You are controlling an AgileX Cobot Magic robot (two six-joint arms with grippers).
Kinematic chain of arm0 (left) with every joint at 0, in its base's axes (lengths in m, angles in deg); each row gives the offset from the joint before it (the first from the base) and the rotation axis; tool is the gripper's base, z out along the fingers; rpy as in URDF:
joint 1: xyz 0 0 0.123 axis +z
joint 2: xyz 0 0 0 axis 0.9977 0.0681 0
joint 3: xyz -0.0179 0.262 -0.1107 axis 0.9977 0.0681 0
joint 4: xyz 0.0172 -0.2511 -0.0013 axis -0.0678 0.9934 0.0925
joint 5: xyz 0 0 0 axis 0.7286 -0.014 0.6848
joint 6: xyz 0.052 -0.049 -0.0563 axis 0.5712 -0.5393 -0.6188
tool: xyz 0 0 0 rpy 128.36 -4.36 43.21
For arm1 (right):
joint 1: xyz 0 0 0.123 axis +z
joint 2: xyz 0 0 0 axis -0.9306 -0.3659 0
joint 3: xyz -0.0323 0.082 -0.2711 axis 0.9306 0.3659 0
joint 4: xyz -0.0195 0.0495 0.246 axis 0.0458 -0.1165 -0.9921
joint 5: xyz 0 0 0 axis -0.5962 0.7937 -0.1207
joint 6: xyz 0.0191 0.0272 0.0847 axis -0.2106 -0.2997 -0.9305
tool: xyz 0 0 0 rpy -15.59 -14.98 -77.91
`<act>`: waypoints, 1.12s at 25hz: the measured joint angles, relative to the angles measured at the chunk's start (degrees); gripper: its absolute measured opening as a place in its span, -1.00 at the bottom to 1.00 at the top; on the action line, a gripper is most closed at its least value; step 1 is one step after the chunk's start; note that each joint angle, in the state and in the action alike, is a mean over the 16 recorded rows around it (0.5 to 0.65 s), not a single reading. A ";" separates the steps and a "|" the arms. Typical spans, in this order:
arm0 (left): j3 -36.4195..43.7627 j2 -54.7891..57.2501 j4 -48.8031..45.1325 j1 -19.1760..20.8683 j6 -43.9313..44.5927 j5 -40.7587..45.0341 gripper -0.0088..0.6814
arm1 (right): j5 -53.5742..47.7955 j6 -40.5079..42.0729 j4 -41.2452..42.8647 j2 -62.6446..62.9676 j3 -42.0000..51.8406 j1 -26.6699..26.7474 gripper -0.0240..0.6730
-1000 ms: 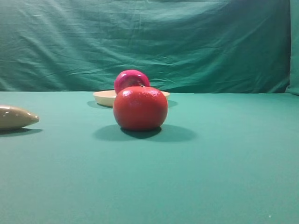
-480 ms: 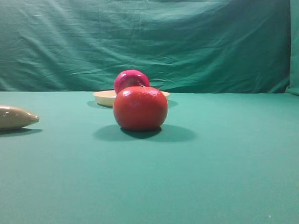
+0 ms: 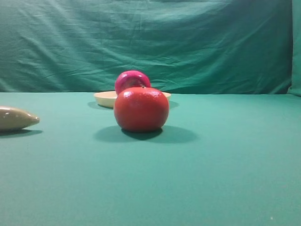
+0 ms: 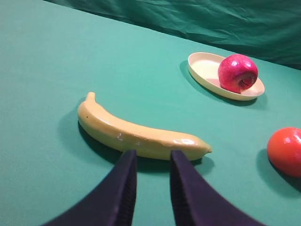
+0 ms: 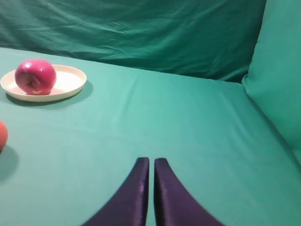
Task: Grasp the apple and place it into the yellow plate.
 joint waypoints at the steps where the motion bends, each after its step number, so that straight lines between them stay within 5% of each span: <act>1: 0.00 0.00 0.00 0.00 0.00 0.00 -0.52 | 0.22 -0.01 0.02 0.38 0.77 0.00 -0.93; 28: 0.00 0.00 0.00 0.00 0.00 0.00 -0.52 | -4.10 -1.15 -0.49 1.02 3.07 -0.03 -0.93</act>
